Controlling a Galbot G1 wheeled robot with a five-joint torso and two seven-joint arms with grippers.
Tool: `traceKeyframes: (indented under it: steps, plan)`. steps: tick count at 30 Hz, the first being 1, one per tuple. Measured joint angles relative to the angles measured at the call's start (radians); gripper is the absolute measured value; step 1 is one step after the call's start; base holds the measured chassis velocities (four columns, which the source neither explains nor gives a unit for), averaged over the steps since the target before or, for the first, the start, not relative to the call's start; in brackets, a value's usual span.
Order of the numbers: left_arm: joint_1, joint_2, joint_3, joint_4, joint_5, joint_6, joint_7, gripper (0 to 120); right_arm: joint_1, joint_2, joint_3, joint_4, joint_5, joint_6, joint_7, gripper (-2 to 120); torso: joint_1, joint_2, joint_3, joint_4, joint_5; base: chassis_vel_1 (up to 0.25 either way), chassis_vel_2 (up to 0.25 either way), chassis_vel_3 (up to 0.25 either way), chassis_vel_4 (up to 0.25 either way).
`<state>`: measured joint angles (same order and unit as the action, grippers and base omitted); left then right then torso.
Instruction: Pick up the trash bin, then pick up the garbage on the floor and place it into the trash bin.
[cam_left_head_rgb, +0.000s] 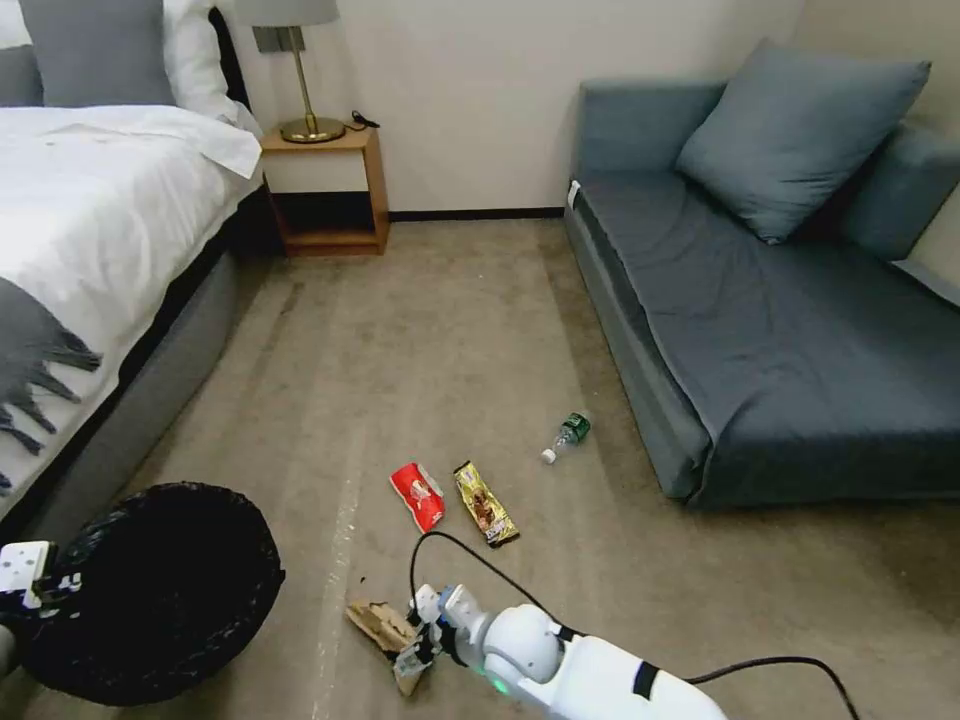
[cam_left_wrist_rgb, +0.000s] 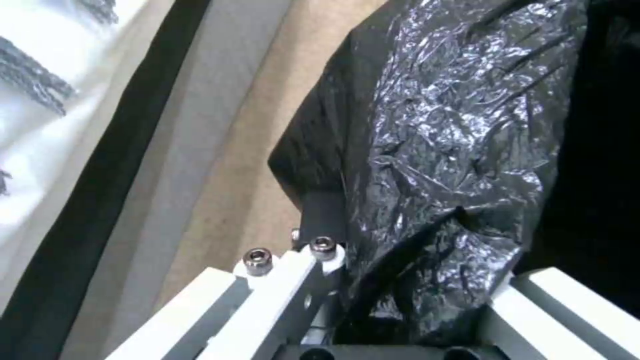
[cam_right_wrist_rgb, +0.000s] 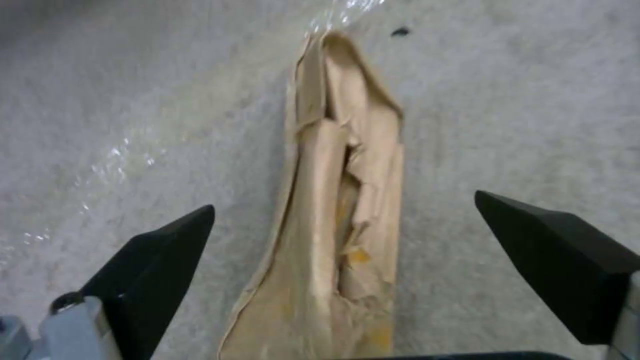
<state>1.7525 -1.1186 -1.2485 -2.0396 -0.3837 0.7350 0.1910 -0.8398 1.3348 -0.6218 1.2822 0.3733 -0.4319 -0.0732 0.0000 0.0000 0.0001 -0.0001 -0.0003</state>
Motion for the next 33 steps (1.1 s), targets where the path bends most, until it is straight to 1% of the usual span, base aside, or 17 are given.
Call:
traceKeyframes:
  steps: [2,4,5,7,8,11,14,15,17,18,19,22,23,27,28,29,33]
  plan:
    - [0.000,0.003,0.000,-0.001,-0.001,0.000,0.000,3,0.002,0.009,-0.001,-0.009,-0.004,0.001,0.000,95,0.000,0.000,0.000,0.0001,0.0001,0.000,0.000,0.000,0.000]
    - [-0.004,0.011,0.002,-0.003,-0.001,0.000,0.000,3,0.005,0.033,-0.002,-0.033,-0.014,0.003,0.001,88,0.000,0.000,0.000,0.0002,0.0002,0.000,0.000,0.000,0.000]
    - [-0.006,0.014,0.003,-0.003,-0.003,0.000,0.000,3,0.005,0.039,-0.003,-0.041,-0.018,0.003,-0.002,81,0.000,0.000,0.000,0.0001,0.0001,0.000,0.000,0.000,0.000]
    - [-0.007,0.015,0.004,-0.004,-0.003,0.000,0.000,3,0.005,0.040,-0.004,-0.043,-0.019,0.003,-0.003,81,0.000,0.000,0.000,0.0001,0.0001,0.000,0.000,0.000,0.000]
    - [-0.008,0.017,0.004,-0.004,-0.005,0.000,0.000,3,0.003,0.045,-0.009,-0.050,-0.023,0.002,-0.005,73,0.000,0.000,0.000,-0.0001,0.0001,0.000,0.000,0.000,0.000]
    - [-0.008,0.019,0.005,-0.004,-0.006,0.000,0.000,3,-0.002,0.052,-0.013,-0.055,-0.031,0.002,-0.009,65,0.000,0.000,0.000,-0.0001,0.0001,0.000,0.000,0.000,0.000]
    - [-0.008,0.018,0.007,-0.004,-0.007,0.000,0.000,3,-0.006,0.066,-0.013,-0.060,-0.039,0.001,-0.011,54,0.000,0.000,0.000,0.0000,0.0001,0.000,0.000,0.000,0.000]
    - [-0.008,0.017,0.007,-0.004,-0.007,0.000,0.000,3,-0.007,0.070,-0.013,-0.061,-0.043,0.001,-0.012,45,0.000,0.000,0.000,0.0000,0.0001,0.000,0.000,0.000,0.000]
    - [-0.008,0.016,0.007,-0.004,-0.007,0.000,0.000,3,-0.007,0.071,-0.013,-0.062,-0.044,0.001,-0.013,44,0.000,0.000,0.000,0.0001,0.0001,0.000,0.000,0.000,0.000]
    - [-0.008,0.015,0.007,-0.004,-0.007,0.000,0.000,3,-0.007,0.072,-0.011,-0.065,-0.048,0.002,-0.014,36,0.000,0.000,0.000,0.0000,0.0001,0.000,0.000,0.000,0.000]
    - [-0.008,0.015,0.007,-0.004,-0.007,0.000,0.000,3,-0.007,0.072,-0.011,-0.065,-0.048,0.002,-0.014,36,0.000,0.000,0.000,0.0000,0.0001,0.000,0.000,0.000,0.000]
    - [-0.010,0.015,0.009,-0.002,-0.008,0.000,0.000,3,-0.012,0.074,0.002,-0.068,-0.056,0.005,-0.016,21,0.000,0.000,0.000,0.0000,0.0002,0.000,0.000,0.000,0.000]
    - [-0.010,0.015,0.009,-0.002,-0.008,0.000,0.000,3,-0.012,0.074,0.002,-0.068,-0.056,0.005,-0.016,21,0.000,0.000,0.000,0.0000,0.0002,0.000,0.000,0.000,0.000]
    - [-0.016,0.011,0.017,-0.002,-0.011,0.000,-0.002,3,-0.020,0.069,0.027,-0.060,-0.065,0.013,-0.008,3,0.000,0.000,0.000,0.0000,0.0002,0.000,0.000,0.000,0.000]
    - [-0.016,0.011,0.017,-0.002,-0.011,0.000,-0.002,3,-0.020,0.069,0.027,-0.060,-0.065,0.013,-0.008,3,0.000,0.000,0.000,0.0000,0.0002,0.000,0.000,0.000,0.000]
    - [-0.016,0.009,0.018,-0.002,-0.013,0.000,-0.003,3,-0.022,0.068,0.038,-0.054,-0.066,0.014,-0.006,1,0.000,0.000,0.000,0.0000,0.0002,0.000,0.000,0.000,0.000]
    - [-0.017,0.000,0.022,-0.004,-0.018,0.000,-0.006,3,-0.039,0.058,0.091,-0.018,-0.069,0.019,0.003,0,0.000,0.000,0.000,0.0001,0.0003,0.000,0.000,0.000,0.000]
